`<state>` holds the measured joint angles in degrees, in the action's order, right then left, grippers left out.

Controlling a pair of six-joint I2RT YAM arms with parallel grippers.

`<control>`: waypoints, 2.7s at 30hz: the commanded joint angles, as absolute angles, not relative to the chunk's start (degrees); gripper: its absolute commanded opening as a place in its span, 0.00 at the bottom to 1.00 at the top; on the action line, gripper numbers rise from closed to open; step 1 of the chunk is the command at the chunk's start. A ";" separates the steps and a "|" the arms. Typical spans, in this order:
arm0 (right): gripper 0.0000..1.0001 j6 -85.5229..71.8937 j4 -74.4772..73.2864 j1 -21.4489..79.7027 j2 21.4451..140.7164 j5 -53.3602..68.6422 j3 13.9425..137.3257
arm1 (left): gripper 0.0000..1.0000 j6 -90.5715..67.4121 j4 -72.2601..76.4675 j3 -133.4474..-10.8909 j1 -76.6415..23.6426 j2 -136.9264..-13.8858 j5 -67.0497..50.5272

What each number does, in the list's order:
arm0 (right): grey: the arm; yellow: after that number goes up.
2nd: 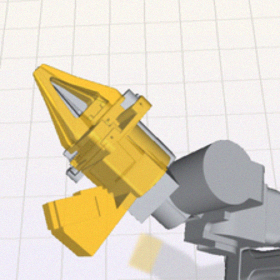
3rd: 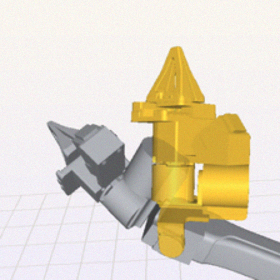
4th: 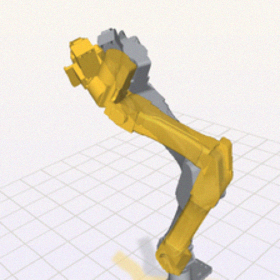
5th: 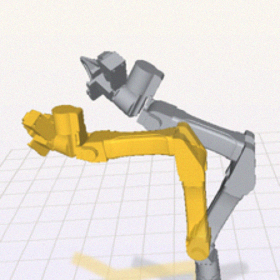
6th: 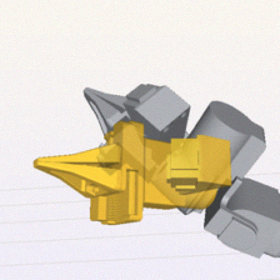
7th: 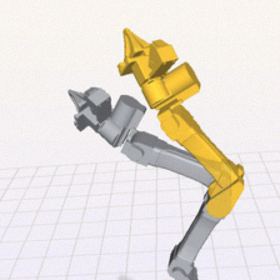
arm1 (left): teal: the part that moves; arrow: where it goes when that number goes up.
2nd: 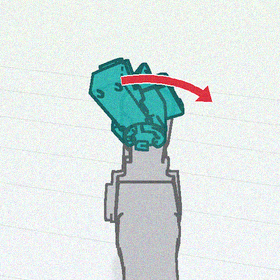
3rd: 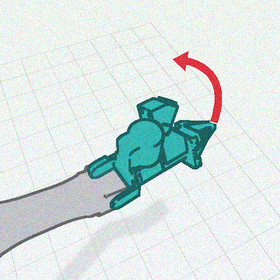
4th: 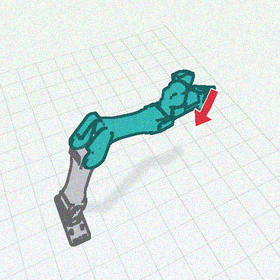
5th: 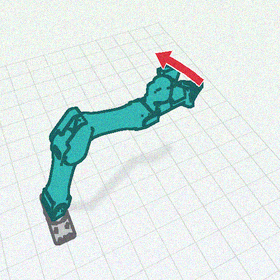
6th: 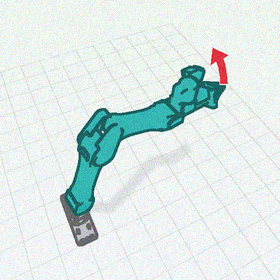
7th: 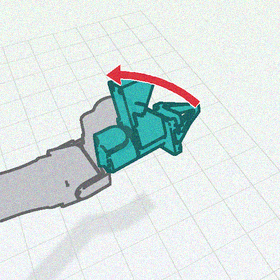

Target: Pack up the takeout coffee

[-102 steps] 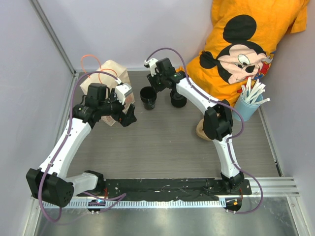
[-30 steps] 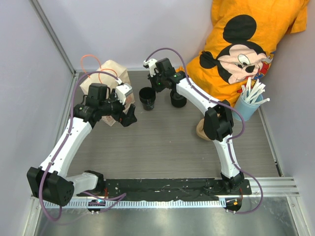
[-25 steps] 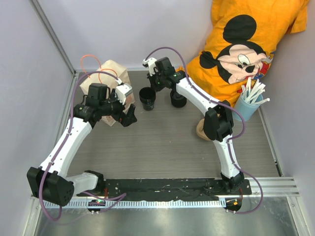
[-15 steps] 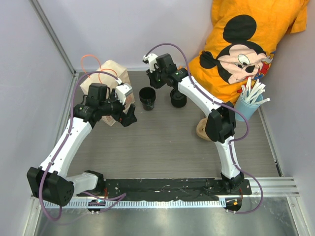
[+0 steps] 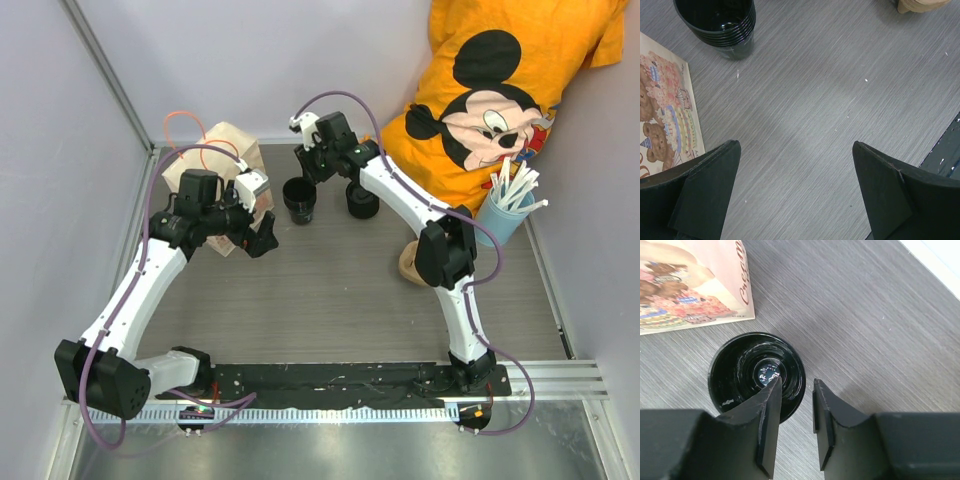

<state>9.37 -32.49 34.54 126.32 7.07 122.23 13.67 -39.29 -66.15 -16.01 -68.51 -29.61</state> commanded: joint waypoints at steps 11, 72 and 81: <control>0.29 9.67 -30.50 34.80 127.62 6.59 121.03 | 1.00 13.01 -37.35 -66.45 -15.82 -68.64 -30.76; 0.01 5.28 -31.55 34.81 122.96 9.58 124.27 | 1.00 13.01 -37.18 -66.01 -15.56 -68.29 -30.85; 0.01 6.59 -31.99 34.89 121.99 8.79 124.98 | 1.00 12.92 -37.09 -66.09 -15.64 -68.47 -31.11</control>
<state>6.28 -32.62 34.54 127.00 8.49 122.48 13.63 -39.27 -66.15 -15.99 -68.53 -29.63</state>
